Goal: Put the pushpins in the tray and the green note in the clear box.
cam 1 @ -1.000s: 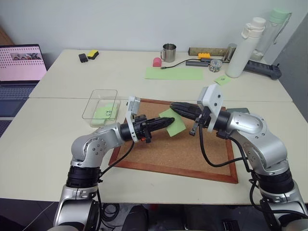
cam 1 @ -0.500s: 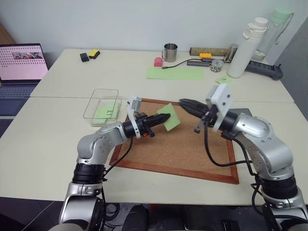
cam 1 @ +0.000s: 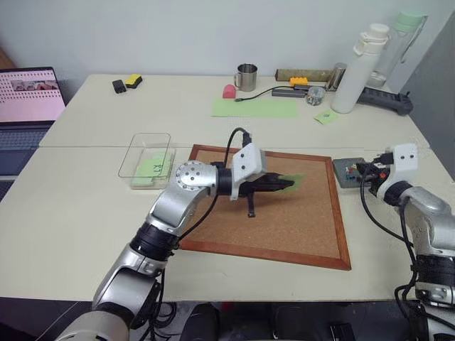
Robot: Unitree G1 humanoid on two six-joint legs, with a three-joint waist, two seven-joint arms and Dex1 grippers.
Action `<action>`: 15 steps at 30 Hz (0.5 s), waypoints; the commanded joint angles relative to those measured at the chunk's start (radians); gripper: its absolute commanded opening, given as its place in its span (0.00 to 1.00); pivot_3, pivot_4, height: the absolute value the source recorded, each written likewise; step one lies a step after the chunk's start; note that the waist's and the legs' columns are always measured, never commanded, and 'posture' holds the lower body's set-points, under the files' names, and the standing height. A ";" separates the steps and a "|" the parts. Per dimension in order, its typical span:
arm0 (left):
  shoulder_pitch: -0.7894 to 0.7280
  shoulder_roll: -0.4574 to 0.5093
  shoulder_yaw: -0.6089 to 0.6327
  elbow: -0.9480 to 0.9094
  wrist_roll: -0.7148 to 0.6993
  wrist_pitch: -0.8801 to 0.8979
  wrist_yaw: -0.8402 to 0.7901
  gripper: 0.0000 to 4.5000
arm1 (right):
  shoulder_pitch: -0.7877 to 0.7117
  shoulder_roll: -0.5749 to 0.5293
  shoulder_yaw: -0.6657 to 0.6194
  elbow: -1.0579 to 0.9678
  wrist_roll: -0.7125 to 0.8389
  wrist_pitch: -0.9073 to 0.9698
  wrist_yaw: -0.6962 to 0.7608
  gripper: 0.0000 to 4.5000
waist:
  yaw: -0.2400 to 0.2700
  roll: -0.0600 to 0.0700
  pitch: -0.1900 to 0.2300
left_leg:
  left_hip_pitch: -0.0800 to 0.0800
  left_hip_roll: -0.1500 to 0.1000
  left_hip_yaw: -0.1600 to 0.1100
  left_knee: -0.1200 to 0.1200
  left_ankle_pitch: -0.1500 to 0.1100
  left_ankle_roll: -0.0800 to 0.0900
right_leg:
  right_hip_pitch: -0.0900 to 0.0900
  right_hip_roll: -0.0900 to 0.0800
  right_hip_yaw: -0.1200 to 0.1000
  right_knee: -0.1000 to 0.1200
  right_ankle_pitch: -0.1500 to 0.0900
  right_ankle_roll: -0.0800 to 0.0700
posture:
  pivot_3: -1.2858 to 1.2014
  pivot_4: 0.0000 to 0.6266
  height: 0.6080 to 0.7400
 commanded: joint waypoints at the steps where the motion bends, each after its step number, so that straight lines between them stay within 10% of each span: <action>1: 0.013 0.012 -0.009 -0.012 0.035 -0.044 -0.019 0.00 | -0.077 -0.023 -0.021 0.082 0.003 -0.033 -0.001 0.10 | -0.002 0.000 0.000 | 0.000 0.000 0.000 0.000 0.000 0.000 | 0.000 0.000 0.000 0.000 0.000 0.000 | 0.52 0.24 1.00; 11: 0.052 0.030 0.007 -0.054 0.037 -0.022 -0.022 0.00 | -0.066 -0.029 -0.028 0.071 0.017 -0.042 -0.001 0.60 | 0.008 0.000 0.000 | -0.001 0.000 0.000 0.001 0.000 0.000 | 0.000 0.000 -0.001 0.000 0.000 0.000 | 0.52 0.24 1.00; 15: 0.047 0.024 0.008 -0.048 0.037 -0.020 -0.020 0.00 | -0.062 -0.035 -0.034 0.062 0.022 -0.037 0.002 0.60 | 0.007 0.000 0.000 | -0.001 0.000 -0.001 0.001 0.000 0.000 | 0.000 0.000 -0.001 0.000 0.000 0.000 | 0.52 0.24 1.00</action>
